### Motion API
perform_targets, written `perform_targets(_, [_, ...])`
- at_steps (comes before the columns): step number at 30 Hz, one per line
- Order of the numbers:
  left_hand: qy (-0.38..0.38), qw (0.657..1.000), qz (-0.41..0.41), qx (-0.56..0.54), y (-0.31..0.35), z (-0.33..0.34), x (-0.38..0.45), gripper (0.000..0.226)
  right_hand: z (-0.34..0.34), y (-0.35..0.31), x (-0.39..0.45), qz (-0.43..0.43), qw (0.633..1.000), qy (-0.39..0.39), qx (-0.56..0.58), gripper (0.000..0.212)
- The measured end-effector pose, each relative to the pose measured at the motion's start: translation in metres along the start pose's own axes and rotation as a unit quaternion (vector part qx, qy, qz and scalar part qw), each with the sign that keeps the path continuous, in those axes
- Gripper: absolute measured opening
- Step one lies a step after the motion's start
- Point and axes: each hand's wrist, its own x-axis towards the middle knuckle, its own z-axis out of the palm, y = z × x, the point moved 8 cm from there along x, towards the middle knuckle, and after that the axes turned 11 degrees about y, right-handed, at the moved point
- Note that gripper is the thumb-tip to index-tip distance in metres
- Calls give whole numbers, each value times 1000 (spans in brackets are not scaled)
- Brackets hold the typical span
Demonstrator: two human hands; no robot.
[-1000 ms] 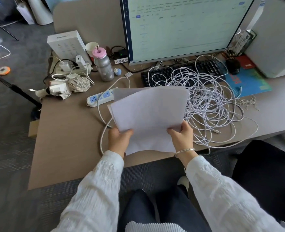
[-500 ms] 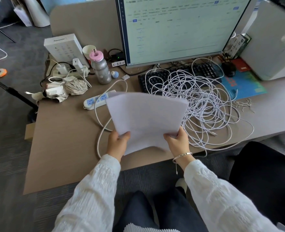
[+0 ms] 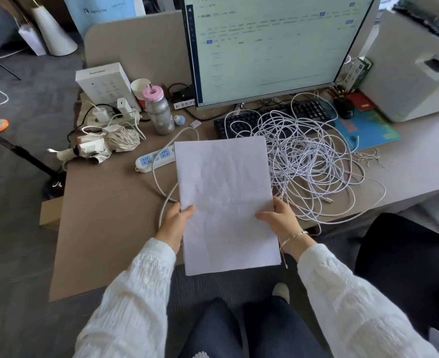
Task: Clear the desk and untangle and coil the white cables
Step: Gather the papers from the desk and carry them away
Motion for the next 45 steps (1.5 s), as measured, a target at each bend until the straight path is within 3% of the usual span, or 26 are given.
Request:
perform_targets(7, [64,997,34,-12,-5,-64,-43,21,42,-4,-43,-17,998,-61,-27,37])
perform_targets(14, [143,989,28,-35,-47,-158,-115,20,88,13,-123,-24,983,-175,-45,17])
perform_targets(20, [258,963,17,-79,-91,-263,-190,20,147,36,-215,-22,960,-264,-84,16])
perform_targets(25, [338,933,3,-125,-121,-363,-238,22,227,55,-293,-37,933,-329,-142,13])
perform_targets(29, [397,907,-14,-143,-145,-447,-259,20,296,66,-351,-54,912,-369,-172,24])
perform_targets(32, [429,891,-20,-149,-156,-519,-263,15,359,70,-395,-81,897,-394,-184,8])
perform_targets(37, [466,859,-82,-194,-184,-658,-251,8,479,83,-464,-103,890,-389,-215,18])
perform_targets(41, [458,873,-72,-152,-168,-740,-247,24,556,99,-508,-68,897,-374,-227,29])
perform_targets(43, [450,880,-87,-125,-161,-773,-245,34,590,103,-527,-56,895,-376,-231,19])
perform_targets(45, [446,884,-101,-93,-156,-810,-240,28,623,103,-542,-68,892,-376,-242,12])
